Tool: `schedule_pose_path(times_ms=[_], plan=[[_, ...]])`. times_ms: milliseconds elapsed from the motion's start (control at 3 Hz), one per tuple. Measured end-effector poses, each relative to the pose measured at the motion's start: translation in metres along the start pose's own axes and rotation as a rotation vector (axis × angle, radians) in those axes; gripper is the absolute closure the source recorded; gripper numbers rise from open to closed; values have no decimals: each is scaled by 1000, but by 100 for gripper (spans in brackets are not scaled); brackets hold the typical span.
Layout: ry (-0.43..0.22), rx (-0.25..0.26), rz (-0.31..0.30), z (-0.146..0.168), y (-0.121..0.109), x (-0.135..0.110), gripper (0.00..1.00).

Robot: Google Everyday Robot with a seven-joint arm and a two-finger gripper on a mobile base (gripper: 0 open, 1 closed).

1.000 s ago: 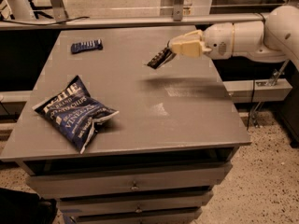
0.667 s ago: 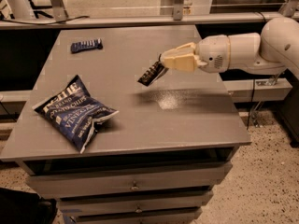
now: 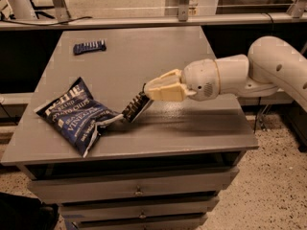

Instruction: Move rxbar chocolate near blue chip bag

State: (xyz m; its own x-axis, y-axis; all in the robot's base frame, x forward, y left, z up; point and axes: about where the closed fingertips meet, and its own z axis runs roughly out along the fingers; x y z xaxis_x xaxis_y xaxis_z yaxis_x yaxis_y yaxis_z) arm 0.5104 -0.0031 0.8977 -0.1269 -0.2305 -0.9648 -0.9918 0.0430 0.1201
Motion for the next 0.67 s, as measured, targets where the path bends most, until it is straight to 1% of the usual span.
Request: schedule_pose_path(times_ms=[333,667], plan=[[29,-32,-6,16,19,8,82],[49,-43,-19,22,28,13,58]])
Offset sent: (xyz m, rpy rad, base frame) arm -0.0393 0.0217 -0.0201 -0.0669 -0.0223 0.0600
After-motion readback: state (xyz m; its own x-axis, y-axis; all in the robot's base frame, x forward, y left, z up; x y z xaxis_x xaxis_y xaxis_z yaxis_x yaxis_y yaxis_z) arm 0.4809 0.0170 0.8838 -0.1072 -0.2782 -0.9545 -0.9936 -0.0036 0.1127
